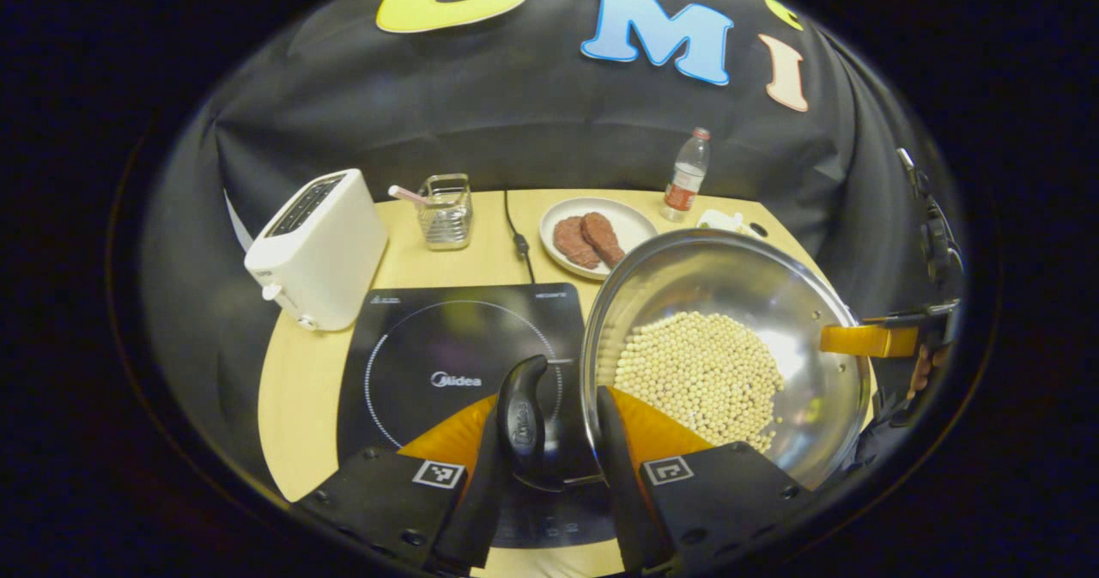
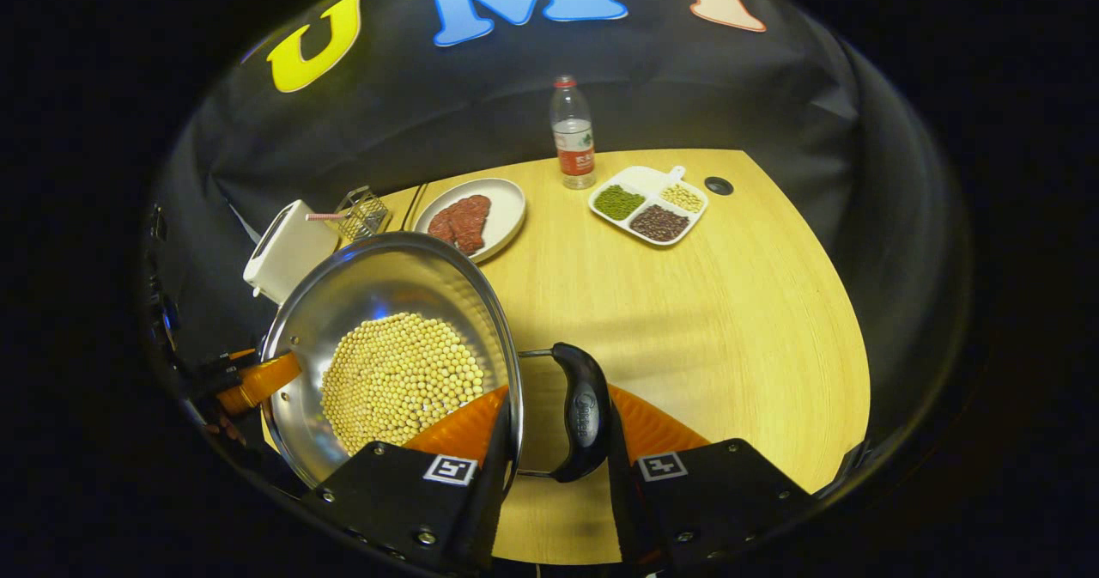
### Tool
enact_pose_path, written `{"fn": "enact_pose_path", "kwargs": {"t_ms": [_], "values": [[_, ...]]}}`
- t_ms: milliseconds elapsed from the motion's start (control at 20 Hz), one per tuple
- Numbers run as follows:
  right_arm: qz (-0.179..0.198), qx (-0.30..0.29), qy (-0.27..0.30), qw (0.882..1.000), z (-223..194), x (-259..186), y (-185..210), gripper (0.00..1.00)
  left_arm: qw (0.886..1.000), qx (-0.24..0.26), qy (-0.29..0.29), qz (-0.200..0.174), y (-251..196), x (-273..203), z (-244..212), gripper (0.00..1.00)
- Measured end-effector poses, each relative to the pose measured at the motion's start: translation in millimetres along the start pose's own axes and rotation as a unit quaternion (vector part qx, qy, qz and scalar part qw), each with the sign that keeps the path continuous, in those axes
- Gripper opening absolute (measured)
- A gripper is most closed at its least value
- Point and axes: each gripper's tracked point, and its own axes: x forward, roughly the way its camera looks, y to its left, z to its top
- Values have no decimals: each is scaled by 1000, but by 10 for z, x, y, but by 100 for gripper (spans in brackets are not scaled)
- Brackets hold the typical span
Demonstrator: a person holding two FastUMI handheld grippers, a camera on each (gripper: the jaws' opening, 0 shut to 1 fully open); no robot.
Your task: First push the handle of the pot to place it horizontally, then grasp the pot with both hands and set it on the induction cooktop.
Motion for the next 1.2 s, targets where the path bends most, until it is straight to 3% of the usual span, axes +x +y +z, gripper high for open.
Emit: {"fn": "enact_pose_path", "kwargs": {"t_ms": [200, 650, 750, 800, 1200], "values": [[8, -4, 5, 1000, -5, 80, 375, 53, 1000, -6, 2, 9, 403, -64, -34, 61], [21, -13, 18, 1000, 33, 263, 1073, 53, 1000, -16, 9, 24, 1183, -117, -36, 58], [21, -19, 19, 999, 51, 319, 1189, 53, 999, -19, 12, 27, 1319, -122, -36, 64], [21, -19, 20, 999, 48, 339, 1251, 53, 999, -19, 14, 28, 1369, -135, -34, 58], [24, -14, 24, 999, -10, 558, 1696, 53, 999, -18, 26, 38, 1894, 0, -67, 58]]}}
